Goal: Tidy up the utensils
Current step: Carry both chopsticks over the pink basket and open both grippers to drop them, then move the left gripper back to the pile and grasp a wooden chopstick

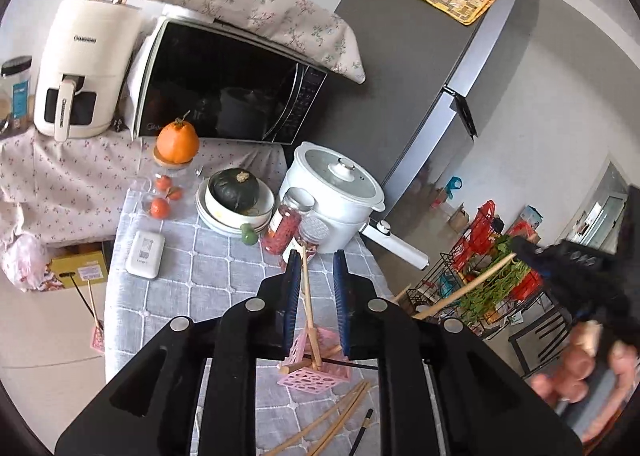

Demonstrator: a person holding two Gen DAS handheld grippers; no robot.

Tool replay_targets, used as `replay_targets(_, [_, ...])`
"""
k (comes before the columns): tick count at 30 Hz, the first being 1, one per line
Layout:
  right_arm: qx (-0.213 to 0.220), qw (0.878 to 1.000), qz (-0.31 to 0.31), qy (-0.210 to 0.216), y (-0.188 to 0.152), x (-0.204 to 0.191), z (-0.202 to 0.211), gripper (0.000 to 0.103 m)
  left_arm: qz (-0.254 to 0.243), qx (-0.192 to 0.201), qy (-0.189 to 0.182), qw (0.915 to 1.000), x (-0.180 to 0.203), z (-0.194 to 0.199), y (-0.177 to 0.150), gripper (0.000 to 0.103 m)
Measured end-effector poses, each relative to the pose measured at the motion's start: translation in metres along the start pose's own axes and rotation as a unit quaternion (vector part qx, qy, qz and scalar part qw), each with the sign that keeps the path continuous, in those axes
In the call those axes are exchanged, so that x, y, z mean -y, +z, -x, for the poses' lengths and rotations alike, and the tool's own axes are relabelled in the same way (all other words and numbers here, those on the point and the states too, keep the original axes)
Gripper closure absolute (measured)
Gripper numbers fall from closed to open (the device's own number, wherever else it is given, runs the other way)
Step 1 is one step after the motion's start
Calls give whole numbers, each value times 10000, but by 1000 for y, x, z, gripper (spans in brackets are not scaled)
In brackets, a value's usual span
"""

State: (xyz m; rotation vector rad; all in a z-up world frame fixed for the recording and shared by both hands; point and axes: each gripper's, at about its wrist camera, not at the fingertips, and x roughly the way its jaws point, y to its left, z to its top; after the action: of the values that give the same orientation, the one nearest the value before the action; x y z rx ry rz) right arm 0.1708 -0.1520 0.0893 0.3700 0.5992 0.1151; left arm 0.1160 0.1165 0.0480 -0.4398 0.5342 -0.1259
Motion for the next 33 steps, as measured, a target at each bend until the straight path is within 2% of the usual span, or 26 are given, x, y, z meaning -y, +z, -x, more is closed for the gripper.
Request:
replay_targets(4, [-10, 10000, 47, -29, -11, -3, -23, 98, 37, -41, -4, 10000, -3, -2, -1, 87])
replay_targets(7, [-209, 9998, 53, 7, -21, 0, -38, 93, 30, -46, -14, 10000, -2, -1, -1, 84])
replay_targets(10, [-268, 9996, 52, -70, -30, 5, -38, 77, -22, -58, -49, 10000, 0, 0, -3, 80])
replay_targets(12, [-161, 9997, 42, -163, -35, 11, -29, 58, -103, -92, -92, 9999, 5, 0, -6, 79])
replay_targets(15, [-55, 9992, 154, -365, -45, 17, -17, 49, -276, -164, -136, 9994, 16, -1, -13, 76])
replay_targets(21, [72, 9932, 537, -1026, -75, 34, 1, 33, -628, -313, -104, 9975, 35, -4, -32, 57])
replay_targets(22, [70, 9920, 581, -1120, -80, 38, 2, 32, -669, -337, -83, 9972, 36, -4, -35, 51])
replay_targets(26, [59, 9880, 717, -1363, -96, 49, 7, 22, -896, -471, -18, 9949, 44, -9, -50, 36])
replay_targets(32, [-1, 9822, 734, -1732, -128, 78, 16, 7, -1320, -1089, 29, 9852, 57, -28, -81, 12])
replay_targets(33, [-54, 9811, 675, -1812, -137, 89, 17, 7, -1410, -1236, 16, 9823, 59, -33, -87, 12])
